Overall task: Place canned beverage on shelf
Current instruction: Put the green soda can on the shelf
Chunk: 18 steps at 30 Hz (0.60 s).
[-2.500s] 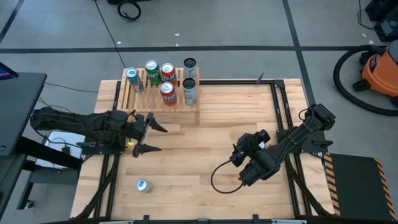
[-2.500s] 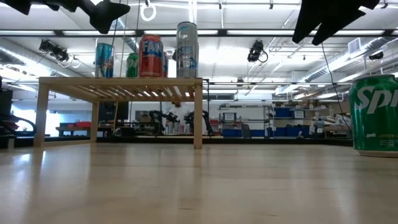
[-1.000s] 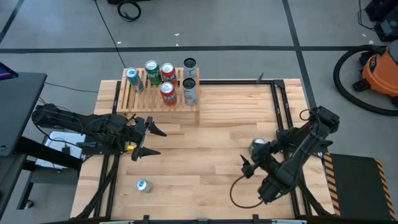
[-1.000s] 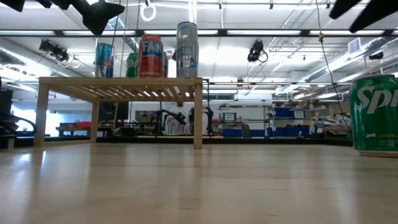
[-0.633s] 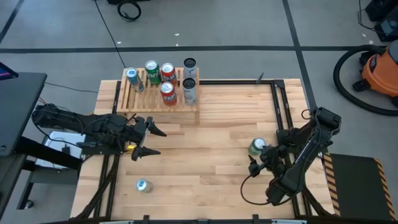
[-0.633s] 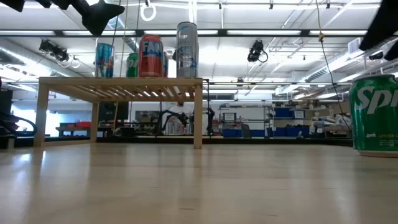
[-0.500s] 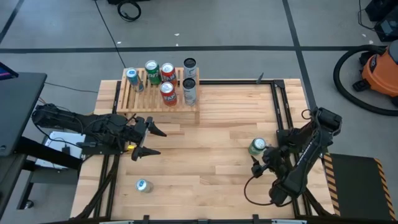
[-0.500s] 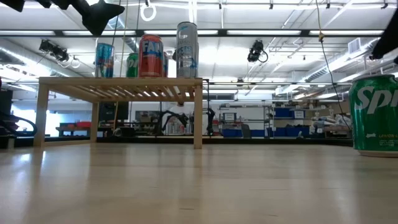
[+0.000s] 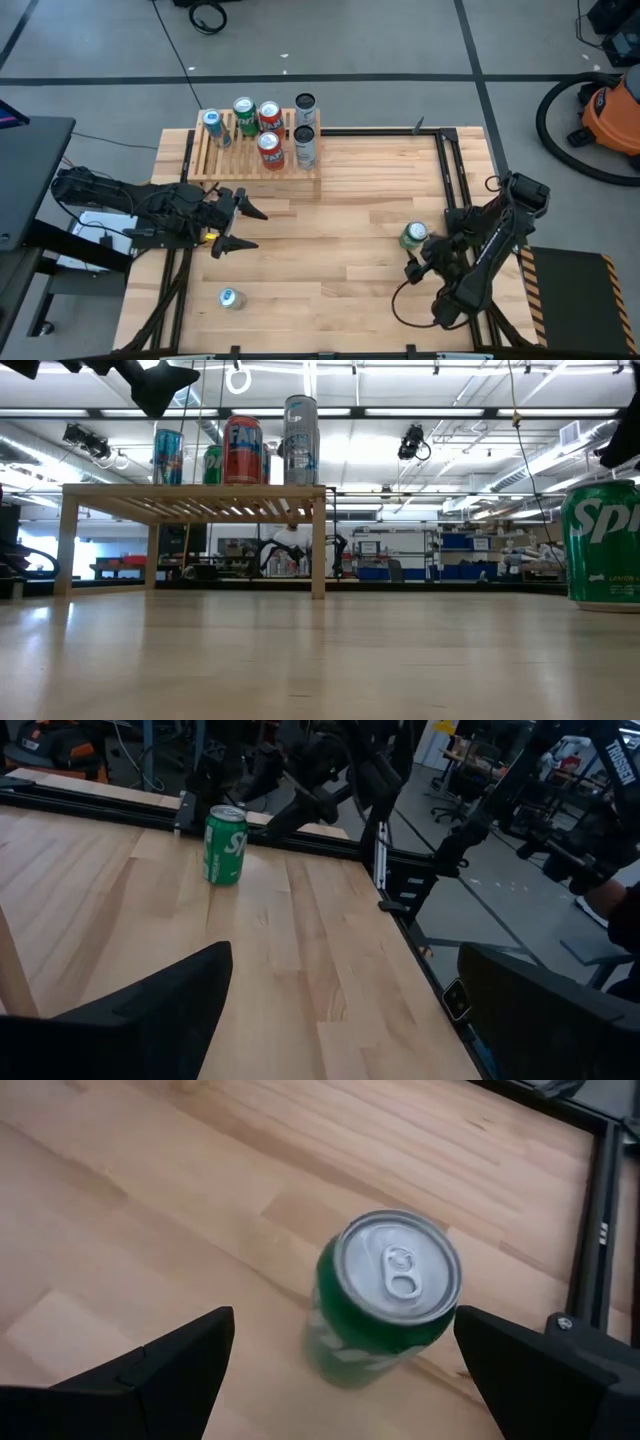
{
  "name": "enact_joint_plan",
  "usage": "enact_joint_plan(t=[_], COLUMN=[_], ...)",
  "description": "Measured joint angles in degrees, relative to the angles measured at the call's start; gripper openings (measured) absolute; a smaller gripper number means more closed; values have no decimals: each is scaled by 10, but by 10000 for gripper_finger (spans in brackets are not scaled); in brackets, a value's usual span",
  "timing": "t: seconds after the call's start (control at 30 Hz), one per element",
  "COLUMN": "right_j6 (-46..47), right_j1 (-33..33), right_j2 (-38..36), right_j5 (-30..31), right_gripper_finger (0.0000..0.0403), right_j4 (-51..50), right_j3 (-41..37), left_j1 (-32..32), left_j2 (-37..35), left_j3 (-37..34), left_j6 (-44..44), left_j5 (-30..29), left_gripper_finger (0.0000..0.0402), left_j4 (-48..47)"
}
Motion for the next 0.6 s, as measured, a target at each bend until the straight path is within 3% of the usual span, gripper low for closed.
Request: enact_joint_plan(t=[0.37, 0.6], right_j6=[40, 36], right_j1=[-34, -41], right_j2=[1, 1], right_j5=[-12, -12], right_gripper_finger=[389, 386], right_j4=[106, 126], right_j3=[-115, -138], left_j1=[0, 0], left_j2=[0, 0], left_j3=[0, 0], left_j6=[0, 0], left_j5=[0, 0], left_gripper_finger=[394, 394], left_j4=[0, 0])
